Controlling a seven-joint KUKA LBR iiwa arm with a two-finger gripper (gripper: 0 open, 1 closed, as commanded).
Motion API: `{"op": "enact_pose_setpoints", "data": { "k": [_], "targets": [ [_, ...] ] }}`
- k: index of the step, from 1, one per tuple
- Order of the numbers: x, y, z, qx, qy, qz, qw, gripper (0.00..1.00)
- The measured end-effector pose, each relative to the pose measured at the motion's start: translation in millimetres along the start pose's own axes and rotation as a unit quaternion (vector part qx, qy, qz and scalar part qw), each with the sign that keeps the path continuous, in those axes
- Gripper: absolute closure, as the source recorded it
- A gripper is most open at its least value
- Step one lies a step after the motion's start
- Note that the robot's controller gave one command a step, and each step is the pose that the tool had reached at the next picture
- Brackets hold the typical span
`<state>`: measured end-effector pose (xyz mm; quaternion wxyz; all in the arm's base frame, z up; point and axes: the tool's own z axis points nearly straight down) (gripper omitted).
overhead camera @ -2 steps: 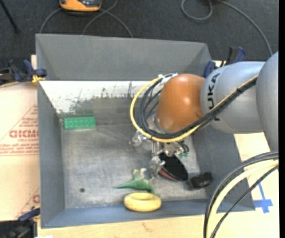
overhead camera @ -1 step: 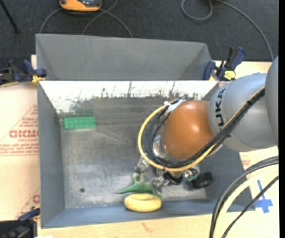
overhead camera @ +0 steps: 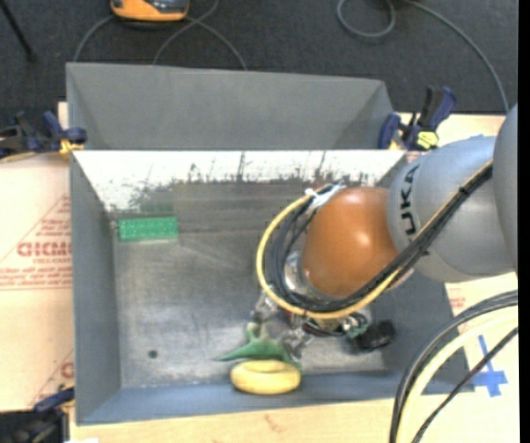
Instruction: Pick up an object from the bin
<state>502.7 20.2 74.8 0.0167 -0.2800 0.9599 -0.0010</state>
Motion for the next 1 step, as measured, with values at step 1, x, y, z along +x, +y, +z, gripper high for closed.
{"op": "enact_pose_setpoints", "data": {
  "k": [1],
  "targets": [
    [-7.6,-42.0,-139.2,-0.004,0.0136,0.027,0.9995,1.00]
  ]
}}
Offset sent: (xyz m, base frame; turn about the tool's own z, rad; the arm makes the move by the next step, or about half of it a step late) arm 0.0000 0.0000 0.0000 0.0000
